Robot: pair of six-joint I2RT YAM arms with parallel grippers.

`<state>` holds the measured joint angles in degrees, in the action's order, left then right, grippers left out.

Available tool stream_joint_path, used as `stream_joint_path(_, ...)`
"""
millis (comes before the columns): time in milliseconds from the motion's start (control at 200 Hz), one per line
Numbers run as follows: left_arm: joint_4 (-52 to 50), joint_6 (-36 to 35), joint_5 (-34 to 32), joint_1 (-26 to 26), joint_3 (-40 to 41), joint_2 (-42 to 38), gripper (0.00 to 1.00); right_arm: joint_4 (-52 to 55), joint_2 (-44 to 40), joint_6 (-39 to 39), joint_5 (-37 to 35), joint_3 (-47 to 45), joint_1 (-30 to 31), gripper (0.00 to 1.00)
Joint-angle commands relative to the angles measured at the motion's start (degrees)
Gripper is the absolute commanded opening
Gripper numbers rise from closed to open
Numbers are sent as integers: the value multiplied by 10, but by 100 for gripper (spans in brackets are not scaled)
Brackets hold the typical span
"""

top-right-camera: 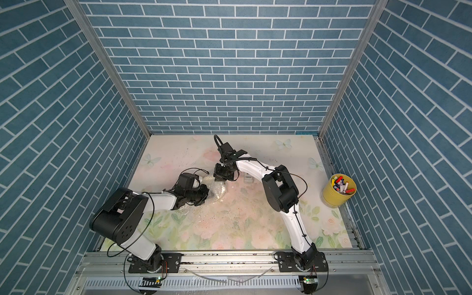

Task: Wrap dinner plates in bubble wrap
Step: Wrap the plate in the bubble wrap.

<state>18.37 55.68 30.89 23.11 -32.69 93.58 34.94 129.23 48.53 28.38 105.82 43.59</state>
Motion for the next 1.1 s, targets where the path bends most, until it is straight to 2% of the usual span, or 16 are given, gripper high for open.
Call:
stream_joint_path(0,-39,-2,-8,2,16,20,17,-11,36,-13,24,48,-1,0)
stream_joint_path(40,-40,0,-8,1,14,16,20,-7,50,-13,30,57,-1,0)
stream_joint_path(110,-46,5,-12,-1,7,3,28,-9,68,-11,34,60,-2,9)
stream_joint_path(180,-73,8,-19,-3,-10,-20,35,-6,83,-7,35,60,-1,13)
stream_joint_path(290,-141,8,-56,-5,-42,-89,38,-2,106,-2,36,59,-2,14)
stream_joint_path(375,-206,46,-146,6,-32,-183,39,-5,115,5,39,55,-2,15)
stream_joint_path(435,-205,94,-231,47,4,-257,39,-12,117,12,42,54,-3,18)
stream_joint_path(480,-207,101,-267,85,7,-282,36,-14,117,17,42,56,-3,21)
stream_joint_path(545,-215,107,-261,117,-8,-270,27,-17,114,23,39,58,-3,28)
stream_joint_path(595,-170,129,-240,131,1,-253,21,-18,111,28,37,58,-5,35)
stream_joint_path(665,-109,155,-233,145,14,-229,13,-21,112,37,41,59,-8,35)
stream_joint_path(745,-93,154,-236,151,6,-201,5,-16,114,42,41,60,-9,34)
stream_joint_path(865,-75,150,-248,142,-4,-164,3,-14,113,47,39,52,-9,26)
stream_joint_path(1096,-70,109,-268,111,-37,-84,2,-28,105,58,41,32,-10,24)
